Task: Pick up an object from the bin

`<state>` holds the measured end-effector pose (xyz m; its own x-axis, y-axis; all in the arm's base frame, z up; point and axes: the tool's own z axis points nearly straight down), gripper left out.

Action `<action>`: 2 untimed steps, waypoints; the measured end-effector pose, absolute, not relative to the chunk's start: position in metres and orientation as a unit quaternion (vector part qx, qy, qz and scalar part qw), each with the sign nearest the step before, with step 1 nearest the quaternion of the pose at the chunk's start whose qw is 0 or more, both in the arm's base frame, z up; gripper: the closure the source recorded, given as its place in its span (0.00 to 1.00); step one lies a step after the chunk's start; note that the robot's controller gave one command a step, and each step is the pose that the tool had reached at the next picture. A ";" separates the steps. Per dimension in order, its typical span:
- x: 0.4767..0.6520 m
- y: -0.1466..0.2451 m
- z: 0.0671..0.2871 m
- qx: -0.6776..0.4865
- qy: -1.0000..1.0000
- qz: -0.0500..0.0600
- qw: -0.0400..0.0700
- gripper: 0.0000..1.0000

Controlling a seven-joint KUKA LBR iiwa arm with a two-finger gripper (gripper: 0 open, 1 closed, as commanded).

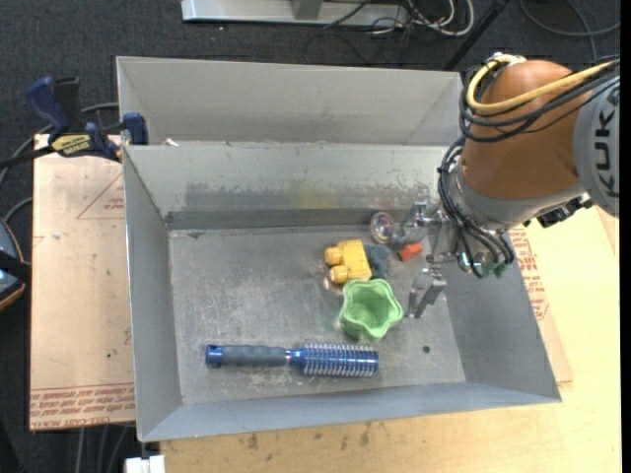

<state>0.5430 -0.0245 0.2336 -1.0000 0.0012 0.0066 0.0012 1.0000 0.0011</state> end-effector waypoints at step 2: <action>0.625 -0.017 0.106 -0.095 -0.995 -0.001 -0.002 0.00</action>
Offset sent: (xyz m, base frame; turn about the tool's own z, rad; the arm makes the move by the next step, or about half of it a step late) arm 0.0055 0.0484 -0.1464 -0.0004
